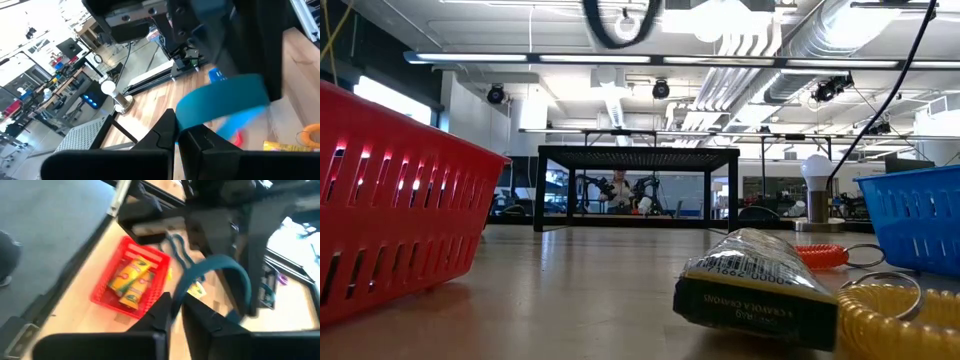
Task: Pick & Place Office Desk Supplies
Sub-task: Put the blue rubber band into the black bin
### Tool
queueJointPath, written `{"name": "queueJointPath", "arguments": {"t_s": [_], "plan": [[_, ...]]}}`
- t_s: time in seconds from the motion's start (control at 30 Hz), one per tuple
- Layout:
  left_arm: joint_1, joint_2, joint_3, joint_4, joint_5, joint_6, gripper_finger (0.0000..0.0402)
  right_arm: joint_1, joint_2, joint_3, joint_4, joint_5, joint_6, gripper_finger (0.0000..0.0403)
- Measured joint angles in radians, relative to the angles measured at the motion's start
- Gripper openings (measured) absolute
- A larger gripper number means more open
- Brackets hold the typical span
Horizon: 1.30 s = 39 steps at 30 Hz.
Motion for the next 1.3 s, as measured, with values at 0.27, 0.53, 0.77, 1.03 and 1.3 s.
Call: {"name": "queueJointPath", "arguments": {"t_s": [0.27,0.53,0.77,1.03,1.3], "plan": [[0.015,-0.001,0.000,-0.150,0.138,-0.174,0.0001,0.070,-0.001,0.000,-0.089,0.293,0.055,0.0142],[0.041,-0.208,-0.001,-0.568,0.371,-0.588,0.0000,0.132,-0.003,0.000,-0.410,0.407,0.389,0.0216],[0.132,-0.471,0.000,-1.039,0.558,-1.033,0.0001,0.117,-0.003,0.000,-0.623,0.406,0.672,0.0216],[0.277,-0.587,0.000,-1.449,0.589,-1.381,0.0001,0.078,-0.003,0.000,-0.628,0.377,0.681,0.0211],[0.353,-0.540,-0.013,-1.542,0.664,-1.302,0.0001,0.045,-0.004,-0.045,-0.601,0.345,0.684,0.0210]]}}
